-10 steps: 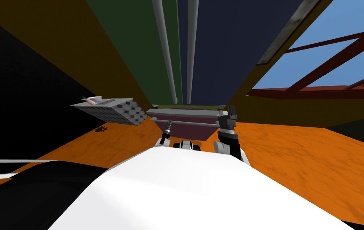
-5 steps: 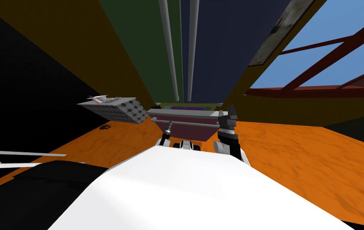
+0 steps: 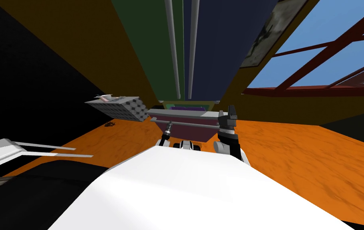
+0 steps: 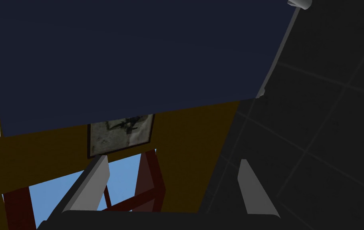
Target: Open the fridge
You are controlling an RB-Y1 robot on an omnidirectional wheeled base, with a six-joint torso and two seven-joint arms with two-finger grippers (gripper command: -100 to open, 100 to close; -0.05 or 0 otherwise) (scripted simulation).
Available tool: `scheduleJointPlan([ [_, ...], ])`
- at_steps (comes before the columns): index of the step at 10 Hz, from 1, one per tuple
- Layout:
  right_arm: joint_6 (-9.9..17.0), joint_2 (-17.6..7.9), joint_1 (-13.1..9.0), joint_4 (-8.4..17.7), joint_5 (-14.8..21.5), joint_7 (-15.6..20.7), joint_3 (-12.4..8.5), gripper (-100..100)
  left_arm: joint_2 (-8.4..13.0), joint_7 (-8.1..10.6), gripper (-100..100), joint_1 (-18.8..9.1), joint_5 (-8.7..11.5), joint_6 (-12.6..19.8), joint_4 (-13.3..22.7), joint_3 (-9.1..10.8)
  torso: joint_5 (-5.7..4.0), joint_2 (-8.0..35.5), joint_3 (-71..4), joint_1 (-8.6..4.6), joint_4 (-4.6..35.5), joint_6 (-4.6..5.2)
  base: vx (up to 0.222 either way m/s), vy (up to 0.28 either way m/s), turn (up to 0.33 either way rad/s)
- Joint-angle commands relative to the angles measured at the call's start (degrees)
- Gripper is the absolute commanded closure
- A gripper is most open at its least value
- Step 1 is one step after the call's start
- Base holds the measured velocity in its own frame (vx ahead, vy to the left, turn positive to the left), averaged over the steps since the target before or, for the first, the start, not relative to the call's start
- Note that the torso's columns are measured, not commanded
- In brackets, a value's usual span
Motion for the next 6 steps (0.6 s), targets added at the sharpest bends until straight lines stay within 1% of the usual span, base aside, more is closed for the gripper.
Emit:
scheduleJointPlan([
  [1, 0.0, 0.0, 0.0, 0.0, 0.0, 0.0, 0.0, 0, 0.6, 0.56, -100, 1.2, -0.1, 2.3, -3.2, -0.38, 0.03, 0.0, 0.0, 0.01, 0.0, -0.02, -0.099, -0.001, -0.015],
  [3, 0.0, 0.0, 0.0, 0.0, 0.0, 0.0, 0.0, 0, 1.0, 0.99, -100, 1.9, -0.2, 4.7, -6.5, -0.55, -0.13, -0.5, -0.4, -0.15, 0.1, 0.06, 0.016, -0.008, -0.011],
  [6, 0.0, 0.0, 0.0, 0.0, 0.0, 0.0, 0.0, 0, 1.7, 1.64, -100, 3.0, -0.4, 8.2, -11.1, -0.80, -0.10, 0.1, 0.0, -0.13, 0.2, 0.02, 0.030, -0.002, -0.017],
])
